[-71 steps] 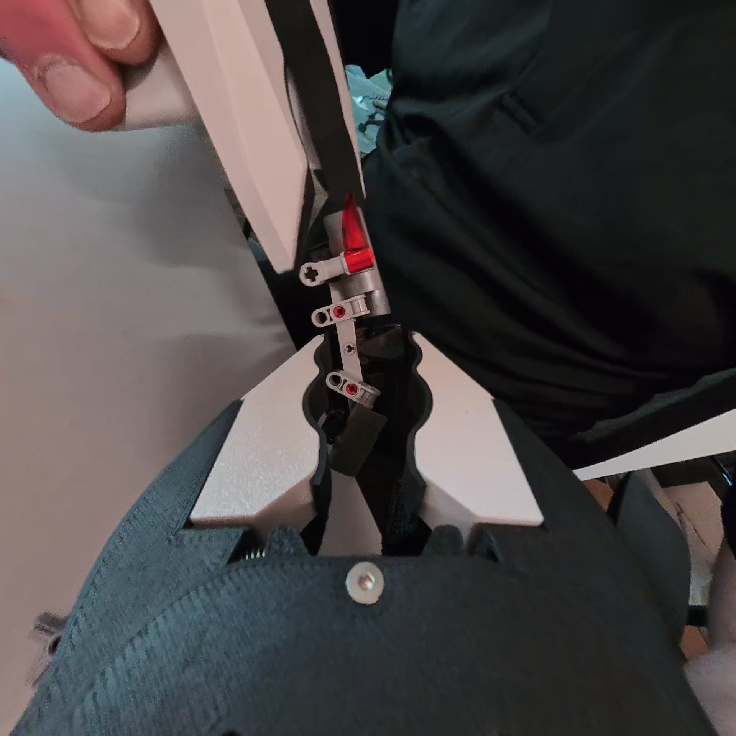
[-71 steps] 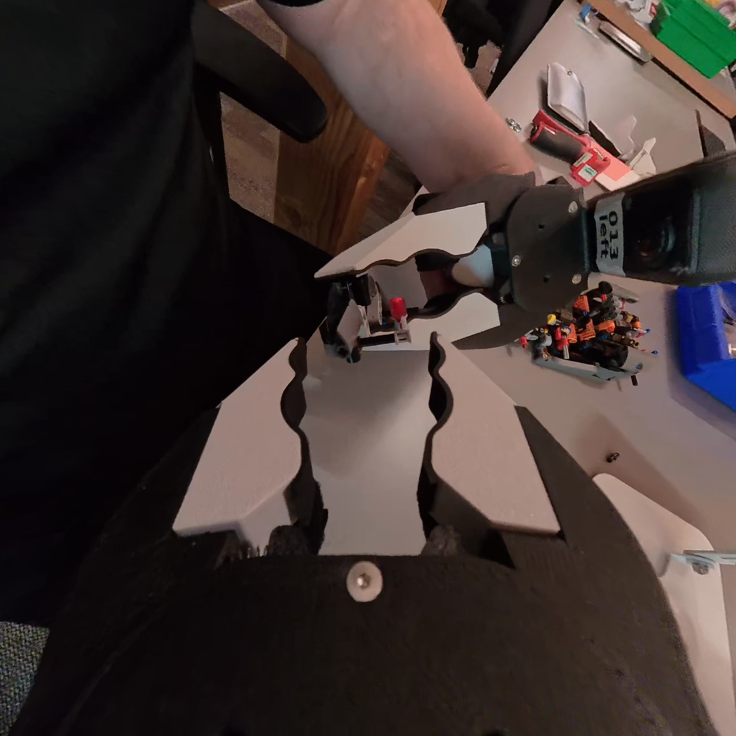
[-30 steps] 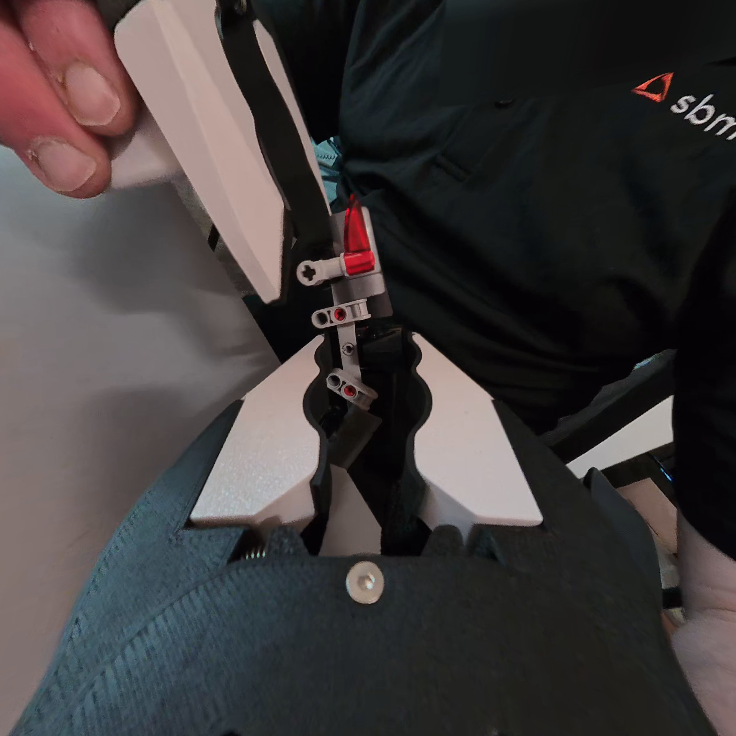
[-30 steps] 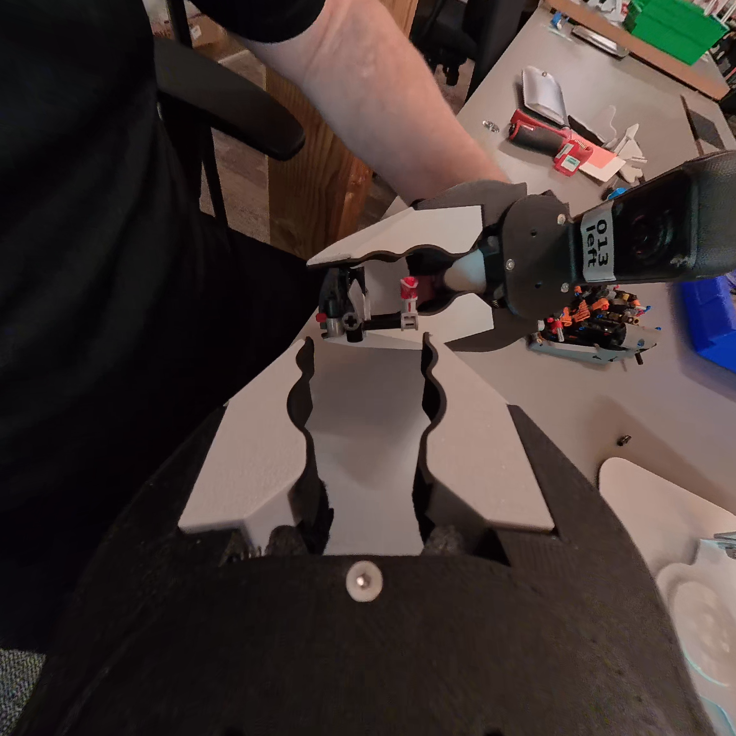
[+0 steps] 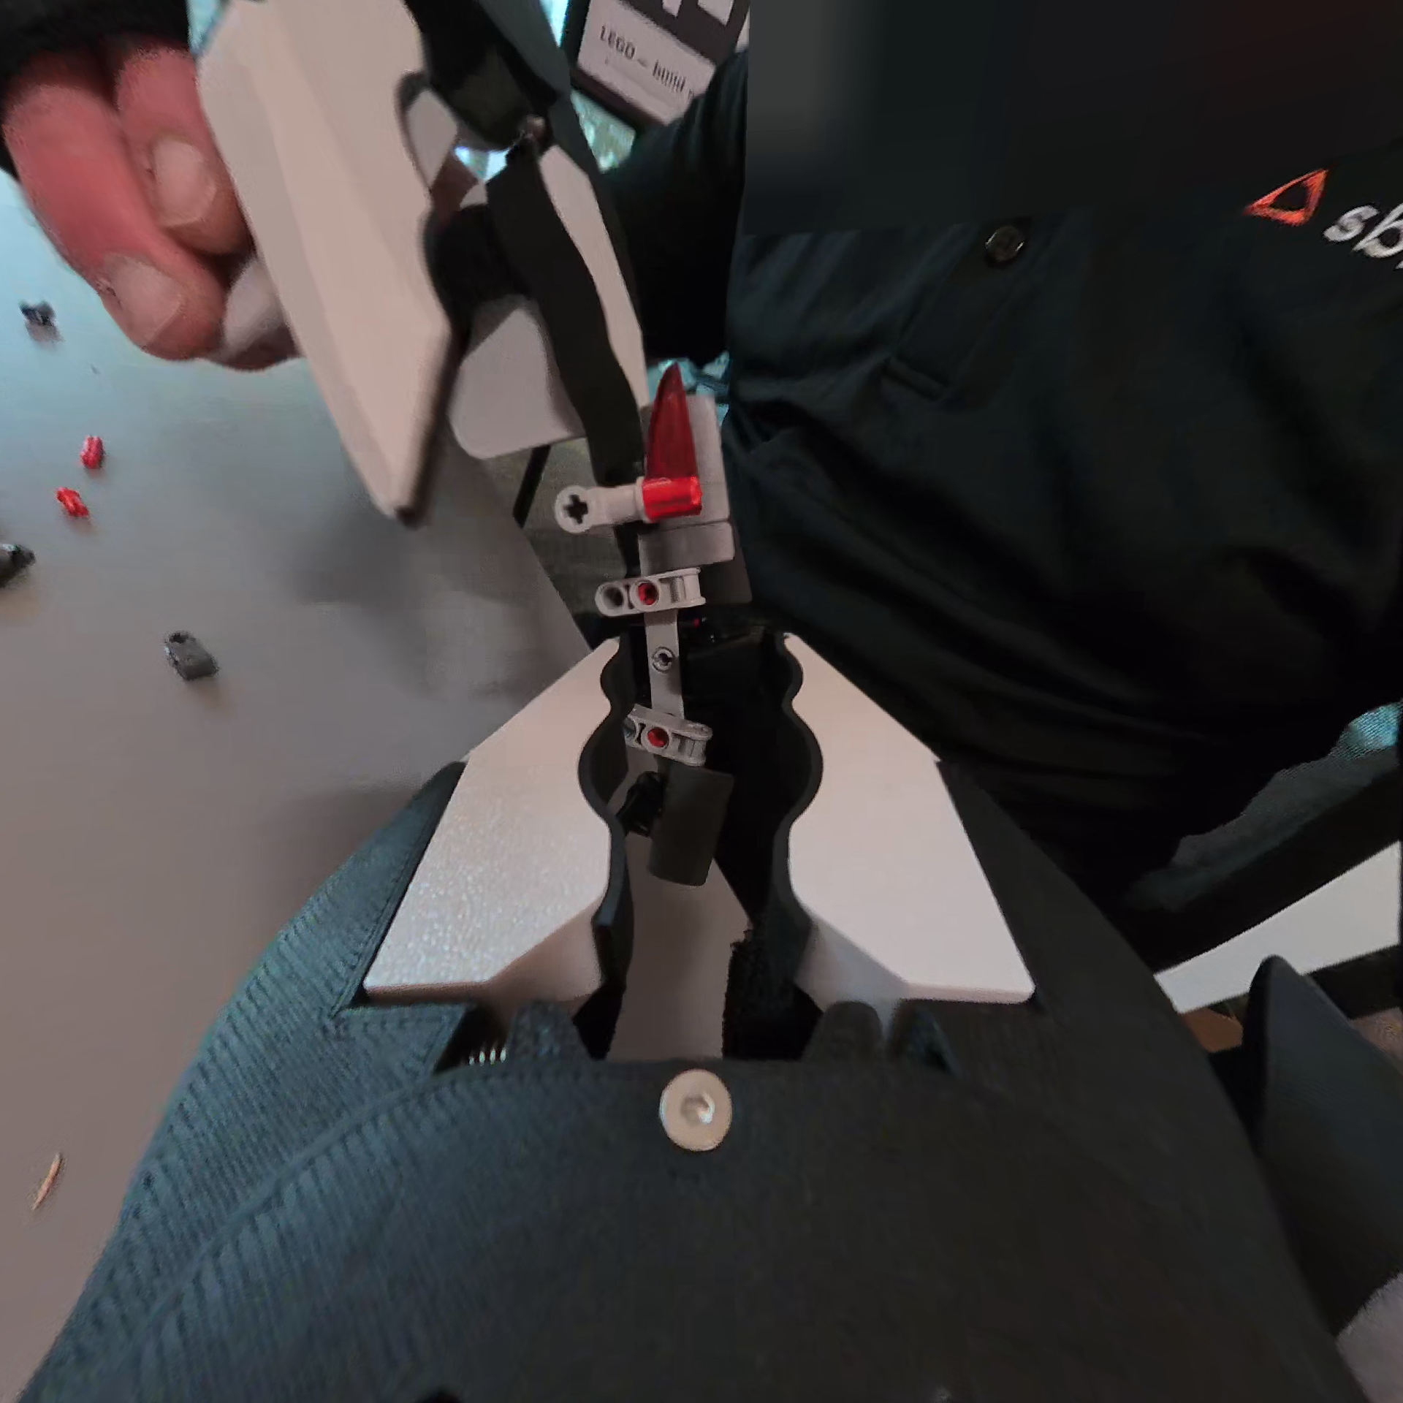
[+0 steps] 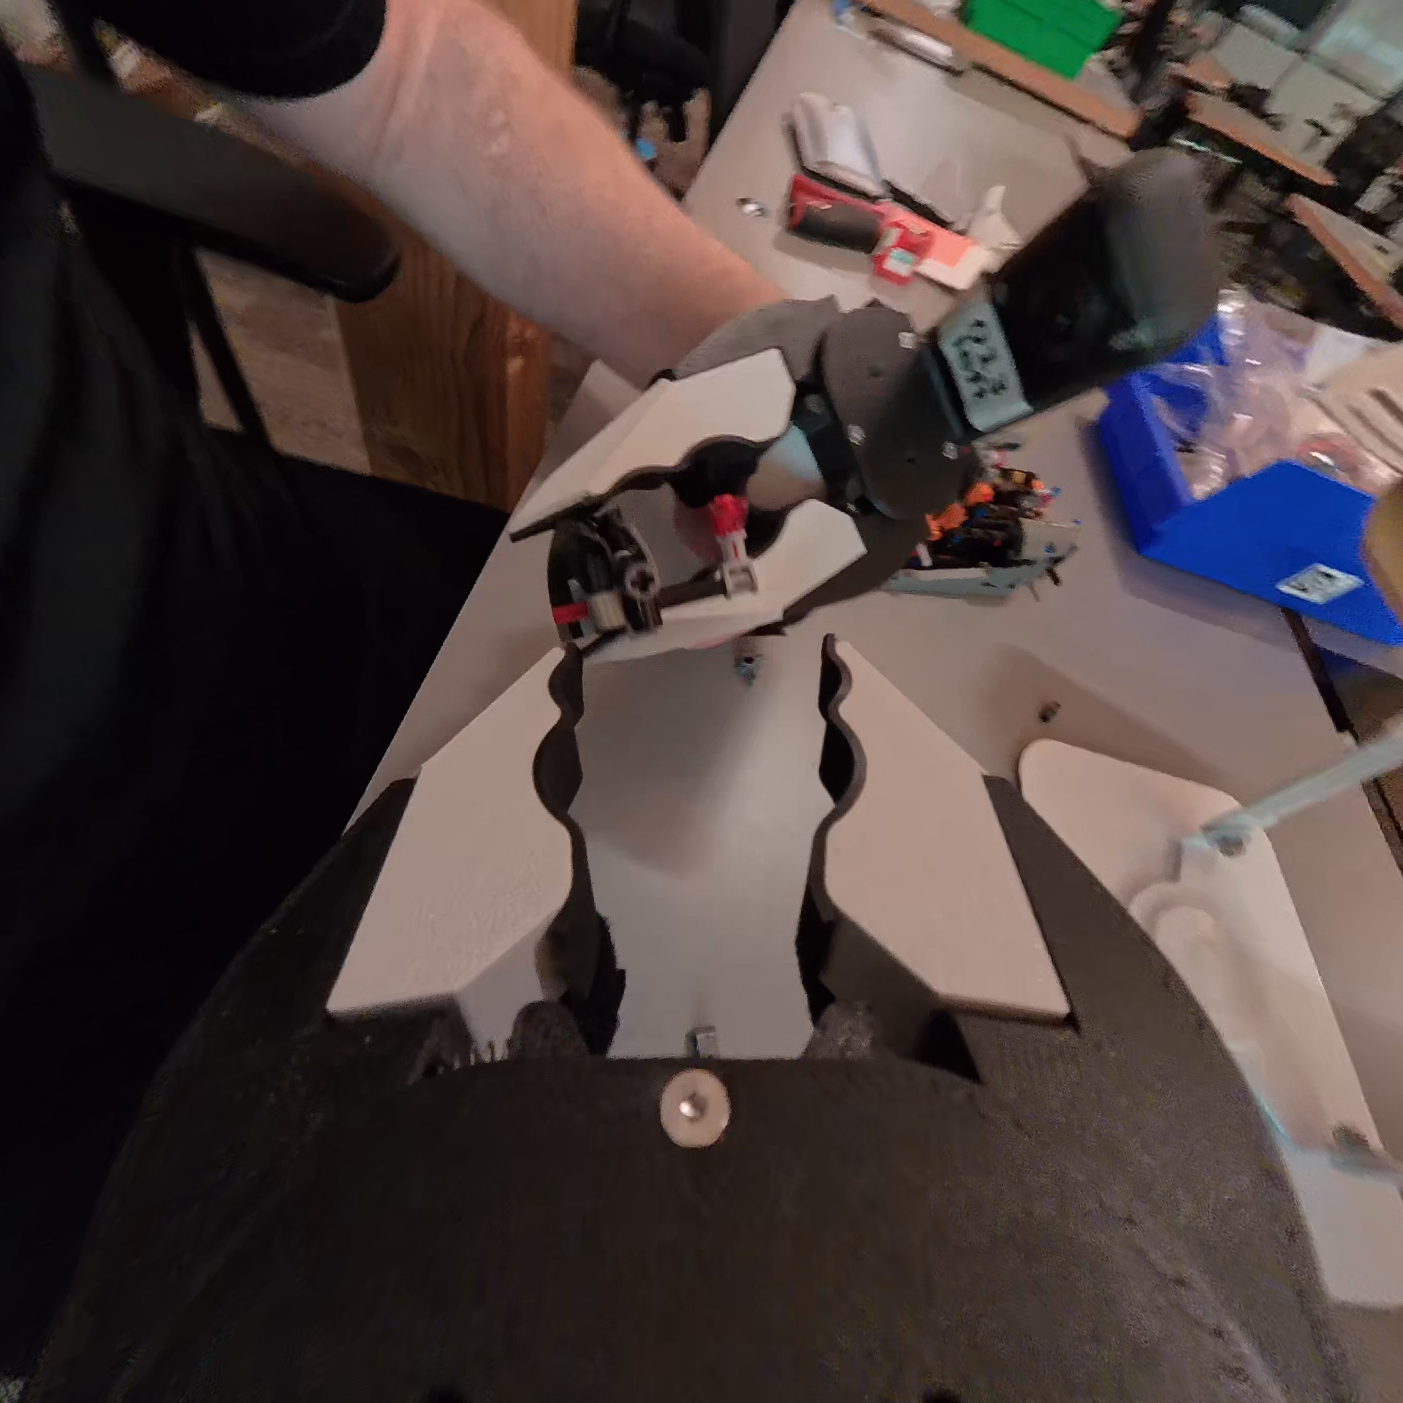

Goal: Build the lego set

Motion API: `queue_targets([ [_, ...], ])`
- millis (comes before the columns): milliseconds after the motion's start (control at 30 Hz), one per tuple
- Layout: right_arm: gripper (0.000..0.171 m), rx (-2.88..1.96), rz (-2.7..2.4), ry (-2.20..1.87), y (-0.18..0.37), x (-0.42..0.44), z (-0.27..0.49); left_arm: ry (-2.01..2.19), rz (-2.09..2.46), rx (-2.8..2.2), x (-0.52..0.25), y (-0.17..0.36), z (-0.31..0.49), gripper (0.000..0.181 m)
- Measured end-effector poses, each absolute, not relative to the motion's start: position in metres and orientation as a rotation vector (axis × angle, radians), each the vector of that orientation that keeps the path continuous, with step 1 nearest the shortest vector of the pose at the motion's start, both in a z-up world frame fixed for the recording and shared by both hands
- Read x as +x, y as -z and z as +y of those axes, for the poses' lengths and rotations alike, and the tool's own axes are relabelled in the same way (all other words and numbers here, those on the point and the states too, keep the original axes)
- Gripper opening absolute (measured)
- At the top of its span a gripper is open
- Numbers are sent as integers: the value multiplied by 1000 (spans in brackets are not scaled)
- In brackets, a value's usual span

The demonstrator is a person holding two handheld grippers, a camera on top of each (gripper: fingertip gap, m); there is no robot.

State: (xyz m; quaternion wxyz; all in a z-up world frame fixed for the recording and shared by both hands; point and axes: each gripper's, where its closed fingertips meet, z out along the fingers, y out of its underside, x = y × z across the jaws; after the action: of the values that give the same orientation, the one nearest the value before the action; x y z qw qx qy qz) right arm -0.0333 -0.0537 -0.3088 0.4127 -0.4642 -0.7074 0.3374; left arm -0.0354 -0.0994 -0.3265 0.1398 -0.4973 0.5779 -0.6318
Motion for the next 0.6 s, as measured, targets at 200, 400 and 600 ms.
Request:
queue_targets([
  [200,36,-1230,-1545,-1072,277,-18,-61,1908,1504,-1282,-40,294,-88,33],
  [400,31,-1214,-1401,-1227,254,-24,-71,1958,1429,-1169,-33,273,-86,33],
  [600,26,-1177,-1323,-1296,238,-25,-74,2003,1362,-1092,-23,260,-85,34],
])
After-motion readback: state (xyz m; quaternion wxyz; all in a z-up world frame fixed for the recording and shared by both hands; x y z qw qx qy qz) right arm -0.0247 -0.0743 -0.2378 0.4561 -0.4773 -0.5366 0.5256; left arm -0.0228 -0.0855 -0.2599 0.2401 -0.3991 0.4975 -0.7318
